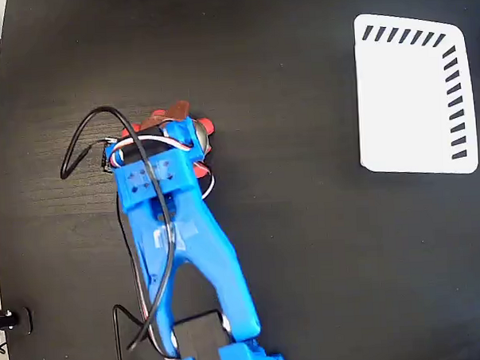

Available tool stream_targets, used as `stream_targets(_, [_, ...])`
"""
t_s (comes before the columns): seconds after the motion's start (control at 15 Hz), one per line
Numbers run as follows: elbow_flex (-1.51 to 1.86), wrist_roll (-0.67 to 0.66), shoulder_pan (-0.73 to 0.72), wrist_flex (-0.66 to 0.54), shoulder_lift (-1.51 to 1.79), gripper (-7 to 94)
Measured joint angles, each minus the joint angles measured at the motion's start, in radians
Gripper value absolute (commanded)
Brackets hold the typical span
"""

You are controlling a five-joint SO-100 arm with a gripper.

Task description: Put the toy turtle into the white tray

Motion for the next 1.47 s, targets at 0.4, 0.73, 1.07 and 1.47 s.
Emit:
stream_targets(0.4, [-0.023, 0.037, 0.025, 0.015, 0.008, 0])
stream_targets(0.73, [-0.239, -0.117, 0.141, 0.267, 0.199, 0])
stream_targets(1.07, [-0.617, -0.238, 0.334, 0.486, 0.256, 0])
stream_targets(1.47, [-0.824, -0.371, 0.643, 0.491, 0.1, 0])
